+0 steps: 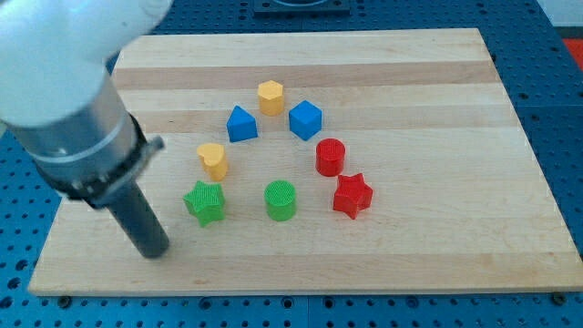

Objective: Push the red star closer to the red circle

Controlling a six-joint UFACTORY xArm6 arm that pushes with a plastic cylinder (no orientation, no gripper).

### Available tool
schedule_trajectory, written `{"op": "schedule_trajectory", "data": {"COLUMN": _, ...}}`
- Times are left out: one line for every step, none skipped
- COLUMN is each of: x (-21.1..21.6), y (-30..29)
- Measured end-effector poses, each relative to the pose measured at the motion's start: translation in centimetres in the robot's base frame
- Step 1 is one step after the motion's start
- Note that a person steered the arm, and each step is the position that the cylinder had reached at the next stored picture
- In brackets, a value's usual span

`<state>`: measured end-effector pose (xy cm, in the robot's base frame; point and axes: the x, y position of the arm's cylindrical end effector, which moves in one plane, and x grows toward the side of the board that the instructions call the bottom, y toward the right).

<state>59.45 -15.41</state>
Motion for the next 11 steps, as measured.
{"op": "schedule_trajectory", "data": {"x": 2.3, "y": 3.9}}
{"op": "schedule_trajectory", "data": {"x": 2.3, "y": 9.9}}
{"op": "schedule_trajectory", "data": {"x": 1.7, "y": 12.4}}
{"op": "schedule_trajectory", "data": {"x": 1.1, "y": 12.9}}
{"op": "schedule_trajectory", "data": {"x": -1.0, "y": 16.6}}
{"op": "schedule_trajectory", "data": {"x": -1.2, "y": 16.8}}
{"op": "schedule_trajectory", "data": {"x": -3.7, "y": 19.4}}
{"op": "schedule_trajectory", "data": {"x": -4.2, "y": 21.2}}
{"op": "schedule_trajectory", "data": {"x": -5.9, "y": 23.0}}
{"op": "schedule_trajectory", "data": {"x": -8.8, "y": 23.3}}
{"op": "schedule_trajectory", "data": {"x": -8.4, "y": 21.7}}
